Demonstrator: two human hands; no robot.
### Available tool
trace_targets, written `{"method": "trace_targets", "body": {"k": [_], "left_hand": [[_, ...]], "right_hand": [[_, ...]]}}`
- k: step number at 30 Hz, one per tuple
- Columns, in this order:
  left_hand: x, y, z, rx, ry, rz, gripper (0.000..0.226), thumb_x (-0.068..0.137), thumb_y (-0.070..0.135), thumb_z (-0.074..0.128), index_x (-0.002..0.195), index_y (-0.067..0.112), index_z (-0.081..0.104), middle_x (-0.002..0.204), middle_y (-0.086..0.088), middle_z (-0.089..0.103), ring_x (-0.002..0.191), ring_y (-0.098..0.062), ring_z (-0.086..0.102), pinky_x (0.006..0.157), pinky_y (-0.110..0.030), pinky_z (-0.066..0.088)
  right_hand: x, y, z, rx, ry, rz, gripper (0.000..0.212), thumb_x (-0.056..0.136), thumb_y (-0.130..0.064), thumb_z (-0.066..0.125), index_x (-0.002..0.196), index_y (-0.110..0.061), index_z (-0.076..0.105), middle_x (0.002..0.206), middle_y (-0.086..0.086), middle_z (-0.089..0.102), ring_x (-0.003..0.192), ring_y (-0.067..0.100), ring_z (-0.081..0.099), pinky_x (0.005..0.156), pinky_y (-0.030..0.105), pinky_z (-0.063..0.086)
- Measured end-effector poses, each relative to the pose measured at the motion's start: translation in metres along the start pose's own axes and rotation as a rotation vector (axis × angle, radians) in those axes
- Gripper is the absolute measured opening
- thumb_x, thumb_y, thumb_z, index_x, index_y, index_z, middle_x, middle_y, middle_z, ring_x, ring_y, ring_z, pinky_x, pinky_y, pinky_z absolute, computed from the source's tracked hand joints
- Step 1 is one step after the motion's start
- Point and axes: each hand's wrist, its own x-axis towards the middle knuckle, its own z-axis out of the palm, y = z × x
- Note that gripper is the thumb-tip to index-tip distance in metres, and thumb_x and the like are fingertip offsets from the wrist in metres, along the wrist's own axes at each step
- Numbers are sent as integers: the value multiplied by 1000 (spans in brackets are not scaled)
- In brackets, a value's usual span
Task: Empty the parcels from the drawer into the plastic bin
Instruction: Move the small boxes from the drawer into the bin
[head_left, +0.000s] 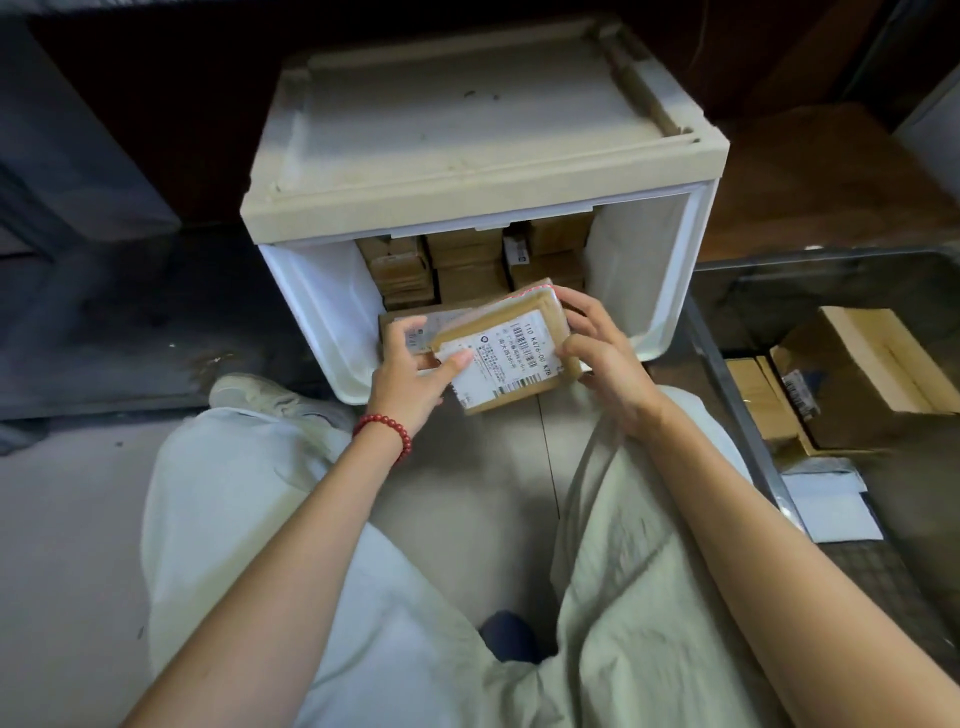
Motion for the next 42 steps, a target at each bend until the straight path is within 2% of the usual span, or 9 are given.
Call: {"method": "trace_targets", "body": {"k": [4,8,12,16,25,28,33,37,42], "left_hand": [[-5,4,8,77,65,71,48,82,39,70,115,33,35,109,-1,68,90,-13,67,82,-38,56],[-6,15,4,28,35,125,59,82,30,73,127,25,35,105,4,66,80,6,63,65,-8,50],[-8,20,1,-4,-9,143,66,75,38,78,126,34,35,110,11,65,99,0,62,82,-14,48],[-11,18,4,45,-65,117,69,72,46,77,128,35,38,118,15,61,110,-2,54,89,-19,37],[-7,8,7,167,-168,189,101,58,43,87,142,35,32,137,13,44,126,-4,41,107,-34,38],[-5,7,7,198,-147,182,101,61,38,87,144,35,31,128,13,38,125,-8,39,107,-37,38],[-1,11,6,144,-46,131,73,75,49,73,138,31,41,122,7,40,113,-6,43,105,-36,41],[1,11,4,59,-14,88,74,58,75,65,119,37,49,128,3,46,114,-9,48,98,-37,47],[-2,21,6,-64,-19,83,61,65,65,74,107,30,47,114,13,55,105,-4,55,79,-18,47]], "right_hand": [[6,1,2,33,59,15,62,68,-13,54,127,-32,52,118,-5,66,105,8,62,74,24,49],[10,3,3,56,128,36,38,85,-16,60,118,-27,45,104,-7,66,88,8,61,68,23,46],[13,8,-1,11,161,93,25,95,-32,55,118,-29,46,93,-12,64,91,10,61,75,28,44],[16,10,-7,-27,157,145,33,96,-51,45,122,-34,52,117,-7,60,109,20,58,77,29,45],[18,12,-15,-69,120,259,61,92,-65,36,135,-25,53,124,0,61,90,16,57,92,35,41],[17,11,-18,-35,117,284,67,89,-70,37,134,-23,54,117,-1,60,83,13,55,79,30,43],[14,11,-21,-45,84,277,63,83,-73,44,111,-22,68,88,-7,58,71,11,47,70,27,39],[12,11,-21,-39,-5,261,51,85,-70,46,66,-25,61,69,-6,52,67,10,45,71,30,38],[8,9,-15,-140,20,260,54,87,-69,43,74,-20,61,76,-6,62,76,11,59,72,29,50]]}}
